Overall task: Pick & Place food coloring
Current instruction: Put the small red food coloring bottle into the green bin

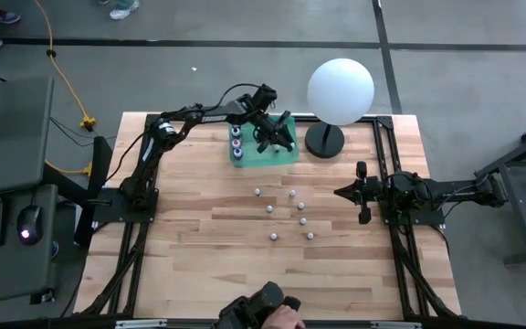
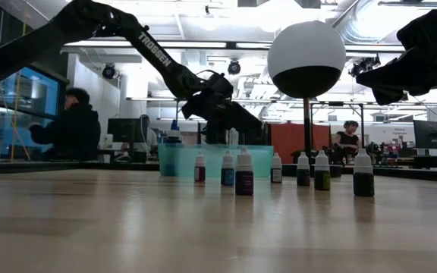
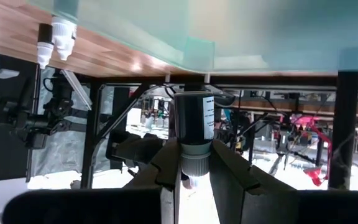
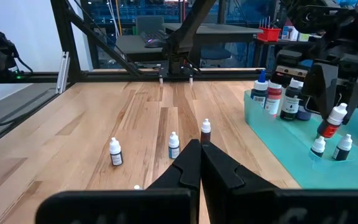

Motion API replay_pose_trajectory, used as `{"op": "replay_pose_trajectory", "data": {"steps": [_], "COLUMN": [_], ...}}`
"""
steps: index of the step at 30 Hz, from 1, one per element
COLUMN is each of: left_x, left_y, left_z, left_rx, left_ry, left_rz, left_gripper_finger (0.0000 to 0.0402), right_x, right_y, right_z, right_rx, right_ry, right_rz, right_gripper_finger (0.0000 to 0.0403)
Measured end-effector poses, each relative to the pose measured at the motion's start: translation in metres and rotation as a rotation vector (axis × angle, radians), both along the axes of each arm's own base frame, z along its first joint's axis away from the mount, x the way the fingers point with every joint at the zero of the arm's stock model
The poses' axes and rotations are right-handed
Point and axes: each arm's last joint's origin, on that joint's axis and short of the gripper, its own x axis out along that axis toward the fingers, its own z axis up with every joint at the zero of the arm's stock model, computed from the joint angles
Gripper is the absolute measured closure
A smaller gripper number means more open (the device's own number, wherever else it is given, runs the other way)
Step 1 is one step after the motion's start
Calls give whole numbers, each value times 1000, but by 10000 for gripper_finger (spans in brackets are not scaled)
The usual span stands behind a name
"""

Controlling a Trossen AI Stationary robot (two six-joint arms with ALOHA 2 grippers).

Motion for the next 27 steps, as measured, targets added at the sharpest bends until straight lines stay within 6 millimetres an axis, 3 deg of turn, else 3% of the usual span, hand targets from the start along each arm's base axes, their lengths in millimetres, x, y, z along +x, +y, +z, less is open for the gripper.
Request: {"op": "replay_pose_trajectory", "data": {"steps": [6,15,27], "left_x": [-3,7,9], "left_y": [-3,0,0], "left_z": [-4,-41,-41], "left_rx": [-42,-43,-64], "left_ry": [53,24,12], "left_rz": [-8,-39,-52], "left_gripper_finger": [351,351,351], "right_x": [0,0,0], "right_y": [0,0,0], "right_z": [0,0,0], "right_rx": [0,0,0], "right_ry": [0,0,-1], "right_rz": [0,0,0], "right_gripper_finger": [402,402,402]}}
